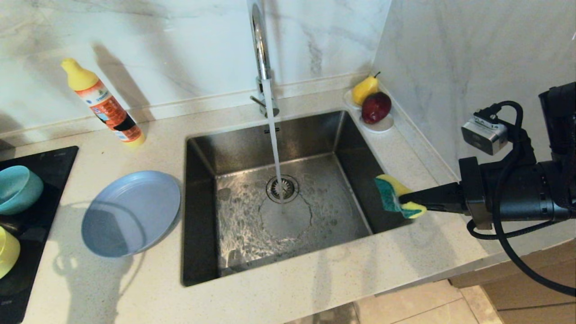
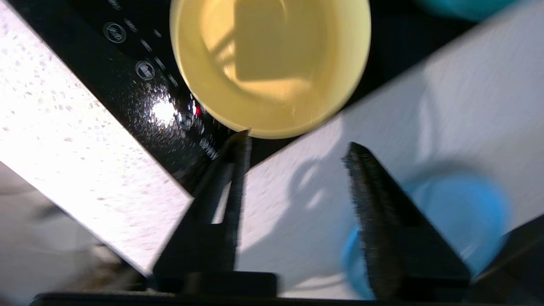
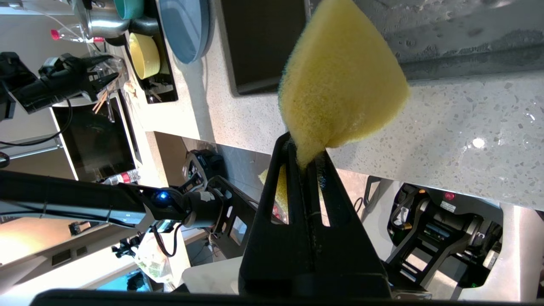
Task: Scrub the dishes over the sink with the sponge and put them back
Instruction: Place the bowl on the table
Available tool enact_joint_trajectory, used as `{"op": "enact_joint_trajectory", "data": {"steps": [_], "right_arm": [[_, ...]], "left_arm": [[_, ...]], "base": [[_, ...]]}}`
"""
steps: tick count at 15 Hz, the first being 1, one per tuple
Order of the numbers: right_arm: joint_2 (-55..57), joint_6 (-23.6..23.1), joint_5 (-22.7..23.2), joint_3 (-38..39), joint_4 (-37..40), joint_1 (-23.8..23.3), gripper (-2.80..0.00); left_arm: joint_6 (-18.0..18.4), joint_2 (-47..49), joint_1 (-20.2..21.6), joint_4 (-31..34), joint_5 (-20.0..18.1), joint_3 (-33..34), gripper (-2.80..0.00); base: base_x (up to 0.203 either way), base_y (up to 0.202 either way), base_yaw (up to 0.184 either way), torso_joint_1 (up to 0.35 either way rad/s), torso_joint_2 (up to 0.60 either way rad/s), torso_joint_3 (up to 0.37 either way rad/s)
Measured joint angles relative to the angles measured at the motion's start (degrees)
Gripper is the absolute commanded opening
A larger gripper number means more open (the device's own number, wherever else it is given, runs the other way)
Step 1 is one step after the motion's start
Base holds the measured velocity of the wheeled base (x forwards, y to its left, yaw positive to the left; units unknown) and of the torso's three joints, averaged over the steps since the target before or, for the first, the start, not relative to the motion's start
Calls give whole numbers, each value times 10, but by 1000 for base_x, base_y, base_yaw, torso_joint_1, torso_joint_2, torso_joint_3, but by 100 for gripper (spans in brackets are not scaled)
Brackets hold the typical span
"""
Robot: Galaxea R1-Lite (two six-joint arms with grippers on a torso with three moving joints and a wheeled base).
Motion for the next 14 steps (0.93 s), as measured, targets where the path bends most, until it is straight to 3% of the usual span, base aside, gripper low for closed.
{"op": "enact_joint_trajectory", "data": {"steps": [3, 5, 9, 10, 14], "right_arm": [[0, 0, 1, 2, 0, 0, -280], [0, 0, 1, 2, 0, 0, -280], [5, 0, 1, -3, 0, 0, -280], [7, 0, 1, -3, -1, 0, -280], [10, 0, 1, -6, -1, 1, -280]], "left_arm": [[88, -20, -29, -5, -2, 45, -280], [125, -25, -58, -7, -2, 53, -280], [137, -33, -142, -3, -2, 57, -280], [137, -34, -160, -2, -2, 58, 0], [143, -35, -200, -2, 0, 67, 0]], "base": [[0, 0, 0, 0, 0, 0], [0, 0, 0, 0, 0, 0], [0, 0, 0, 0, 0, 0], [0, 0, 0, 0, 0, 0], [0, 0, 0, 0, 0, 0]]}}
